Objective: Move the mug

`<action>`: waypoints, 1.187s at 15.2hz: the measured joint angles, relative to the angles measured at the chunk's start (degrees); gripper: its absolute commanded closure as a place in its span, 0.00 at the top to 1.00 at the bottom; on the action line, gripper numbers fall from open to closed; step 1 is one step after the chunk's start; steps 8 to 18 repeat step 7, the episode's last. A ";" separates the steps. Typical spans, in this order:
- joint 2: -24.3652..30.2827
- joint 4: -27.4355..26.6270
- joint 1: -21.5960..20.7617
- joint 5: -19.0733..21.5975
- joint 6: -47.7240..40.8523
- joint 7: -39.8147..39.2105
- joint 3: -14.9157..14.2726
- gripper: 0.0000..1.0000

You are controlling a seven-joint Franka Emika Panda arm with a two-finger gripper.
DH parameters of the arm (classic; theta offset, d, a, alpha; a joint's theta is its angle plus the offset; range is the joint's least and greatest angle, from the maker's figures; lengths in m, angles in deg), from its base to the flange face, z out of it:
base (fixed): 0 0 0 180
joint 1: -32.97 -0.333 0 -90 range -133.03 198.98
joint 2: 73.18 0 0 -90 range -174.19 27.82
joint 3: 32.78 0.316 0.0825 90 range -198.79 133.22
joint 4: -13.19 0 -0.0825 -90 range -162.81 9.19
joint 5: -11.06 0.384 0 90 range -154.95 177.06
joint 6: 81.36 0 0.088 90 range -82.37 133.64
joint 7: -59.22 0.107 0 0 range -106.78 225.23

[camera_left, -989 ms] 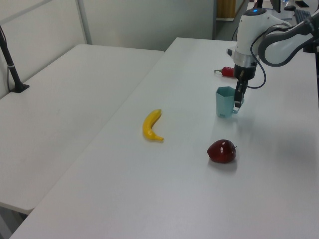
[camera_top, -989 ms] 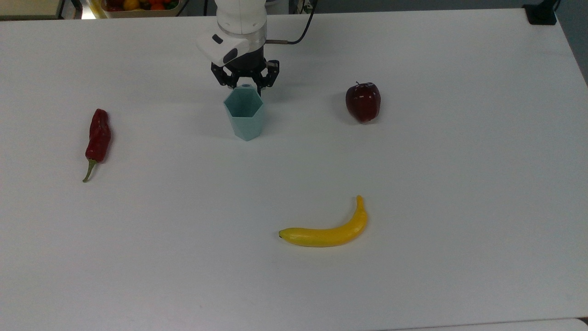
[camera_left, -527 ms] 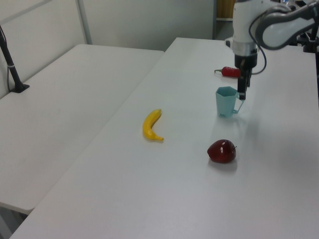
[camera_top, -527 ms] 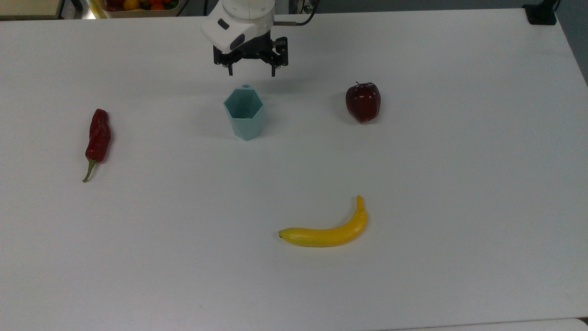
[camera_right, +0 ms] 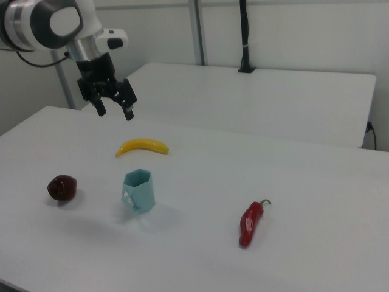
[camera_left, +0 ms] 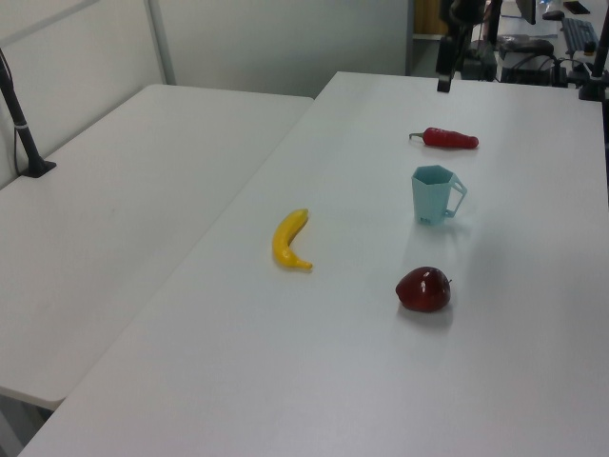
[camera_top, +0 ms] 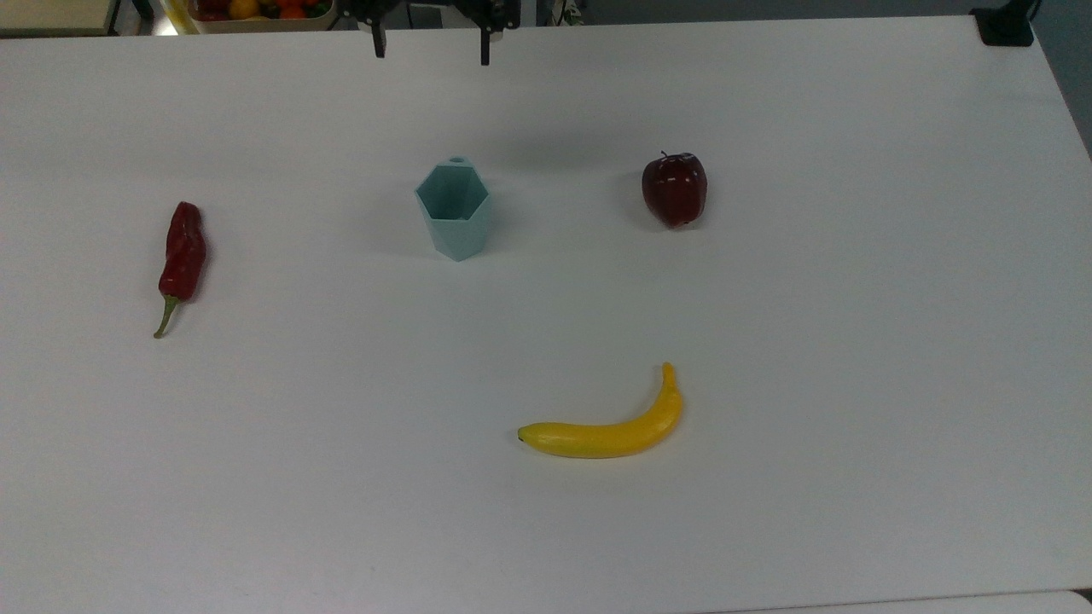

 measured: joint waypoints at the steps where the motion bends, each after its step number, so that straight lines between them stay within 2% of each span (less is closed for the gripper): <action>1: 0.00 1.45 0.28 0.00 -1.30 0.00 -0.02 1.00; 7: 0.12 4.85 0.86 0.01 -8.33 0.04 -0.08 1.00; 18: 0.12 4.85 0.86 0.01 -8.33 0.04 -0.08 1.00</action>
